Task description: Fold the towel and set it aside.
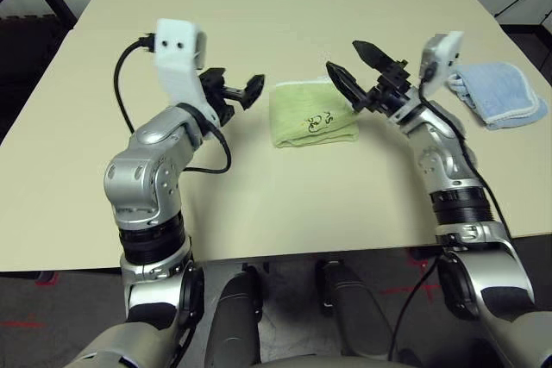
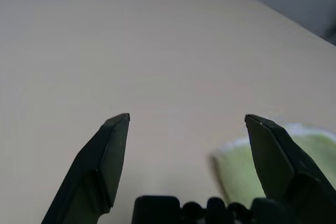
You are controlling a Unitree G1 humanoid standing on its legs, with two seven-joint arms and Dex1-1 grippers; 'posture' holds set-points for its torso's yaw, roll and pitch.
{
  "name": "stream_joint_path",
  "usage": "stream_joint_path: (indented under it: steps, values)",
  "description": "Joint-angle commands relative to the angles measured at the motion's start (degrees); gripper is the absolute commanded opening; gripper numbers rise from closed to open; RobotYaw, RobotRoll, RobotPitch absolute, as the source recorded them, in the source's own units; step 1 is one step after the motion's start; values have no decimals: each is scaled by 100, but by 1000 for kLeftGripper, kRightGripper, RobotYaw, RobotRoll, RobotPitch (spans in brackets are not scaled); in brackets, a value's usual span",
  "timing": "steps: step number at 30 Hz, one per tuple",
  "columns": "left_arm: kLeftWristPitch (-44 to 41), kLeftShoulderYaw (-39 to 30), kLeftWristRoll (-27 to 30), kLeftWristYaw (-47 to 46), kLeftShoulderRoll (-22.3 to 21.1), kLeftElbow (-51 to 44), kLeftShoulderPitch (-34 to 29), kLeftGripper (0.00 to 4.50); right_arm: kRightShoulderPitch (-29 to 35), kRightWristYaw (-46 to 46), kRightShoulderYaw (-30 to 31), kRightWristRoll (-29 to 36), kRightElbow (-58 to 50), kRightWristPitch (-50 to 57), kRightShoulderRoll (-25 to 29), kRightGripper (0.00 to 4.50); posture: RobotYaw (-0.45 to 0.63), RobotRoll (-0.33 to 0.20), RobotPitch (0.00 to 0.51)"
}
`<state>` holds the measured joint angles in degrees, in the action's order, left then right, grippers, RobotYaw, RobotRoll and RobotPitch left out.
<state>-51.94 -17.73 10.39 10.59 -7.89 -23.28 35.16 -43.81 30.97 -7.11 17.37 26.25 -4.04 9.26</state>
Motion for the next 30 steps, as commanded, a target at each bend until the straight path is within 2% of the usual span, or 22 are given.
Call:
stream_joint_path:
  steps: [1, 8, 11, 17, 21, 25, 30]
  values:
    - [377, -52, -96, -361, 32, 76, -187, 4445, 13, -482, -24, -241, 189, -227, -124, 4500, -95, 0, 196]
    - [934, -131, -93, -754, -9, 180, -488, 4445, -35, -1054, -63, -532, 447, -473, -96, 4500, -99, 0, 194]
    - [867, -102, 48, -731, -42, 134, -503, 3850, 76, -924, -28, -481, 281, -435, -47, 3903, -103, 0, 196]
    - [511, 343, 388, -470, -113, -19, -223, 1497, 246, -408, 78, -285, -215, -174, 69, 1562, -111, 0, 201]
    - [14, 846, 933, 36, -159, -163, -47, 5, 396, 76, 146, -100, -538, 155, 219, 20, -114, 0, 203]
    - [-267, 1465, 1368, 652, -303, -282, -101, 5, 615, 576, 277, 107, -942, 566, 393, 20, -122, 0, 204]
    - [-46, 1962, 1430, 1023, -368, -4, -22, 5, 778, 864, 357, 201, -1242, 935, 531, 20, -135, 0, 208]
